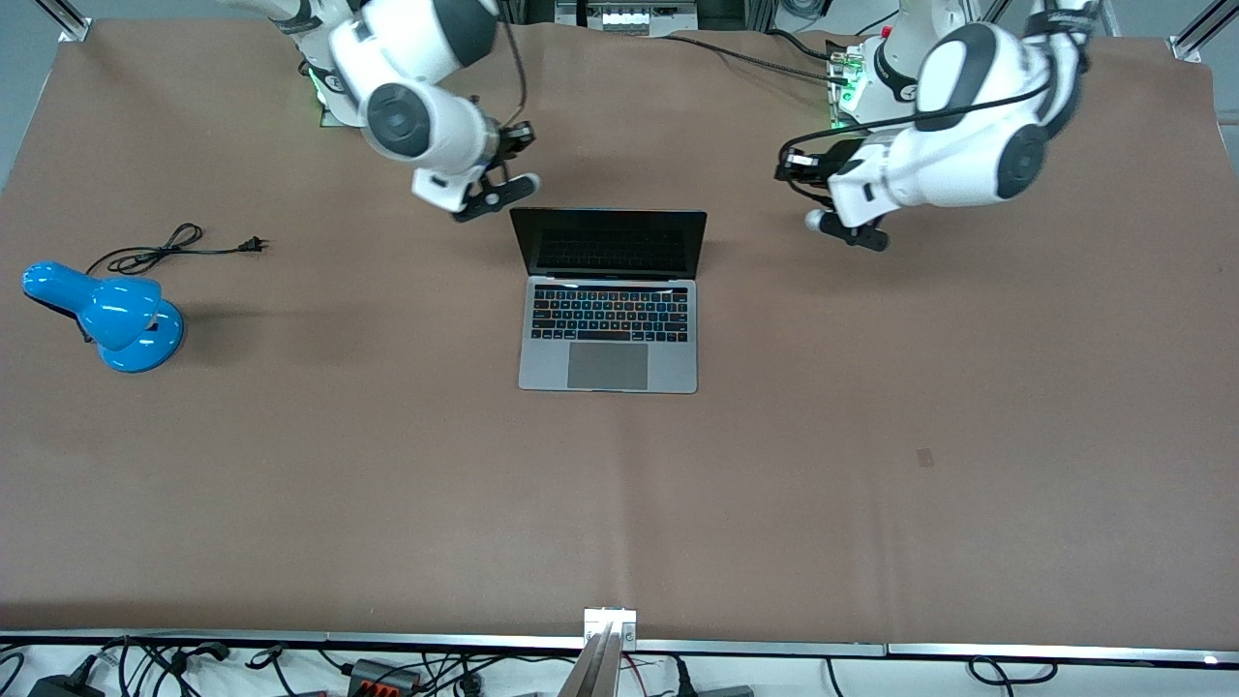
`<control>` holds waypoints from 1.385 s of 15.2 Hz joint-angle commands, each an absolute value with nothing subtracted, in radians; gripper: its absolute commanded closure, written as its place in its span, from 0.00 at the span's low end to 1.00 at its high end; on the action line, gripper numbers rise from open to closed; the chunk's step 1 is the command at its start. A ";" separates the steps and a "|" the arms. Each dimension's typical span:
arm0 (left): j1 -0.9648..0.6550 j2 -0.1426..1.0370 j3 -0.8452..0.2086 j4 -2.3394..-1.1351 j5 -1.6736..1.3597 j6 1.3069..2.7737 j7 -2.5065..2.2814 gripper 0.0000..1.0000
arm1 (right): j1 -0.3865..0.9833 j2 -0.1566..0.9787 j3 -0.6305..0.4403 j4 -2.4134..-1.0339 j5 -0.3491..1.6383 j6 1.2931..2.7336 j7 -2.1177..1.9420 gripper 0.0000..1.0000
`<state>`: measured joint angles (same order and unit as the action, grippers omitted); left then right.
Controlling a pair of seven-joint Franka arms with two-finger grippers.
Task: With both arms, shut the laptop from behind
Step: 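Reach both grippers toward the laptop screen's back edge, then push the screen down with both grippers until the lid shuts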
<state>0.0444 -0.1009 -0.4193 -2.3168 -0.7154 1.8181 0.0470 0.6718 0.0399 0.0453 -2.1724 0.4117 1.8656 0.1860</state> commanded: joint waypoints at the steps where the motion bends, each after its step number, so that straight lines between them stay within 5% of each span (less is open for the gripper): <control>1: 0.055 -0.149 -0.532 -2.405 -0.809 1.940 -0.027 1.00 | 0.721 0.041 0.032 -2.220 0.425 1.945 0.228 1.00; 8: 0.052 0.016 -0.644 -2.372 -0.856 2.201 -0.097 1.00 | 0.706 0.057 0.026 -2.214 0.419 2.086 0.247 1.00; 21: 0.054 0.213 -0.635 -2.201 -0.842 2.243 -0.101 1.00 | 0.626 0.185 0.021 -2.043 0.410 2.120 0.270 1.00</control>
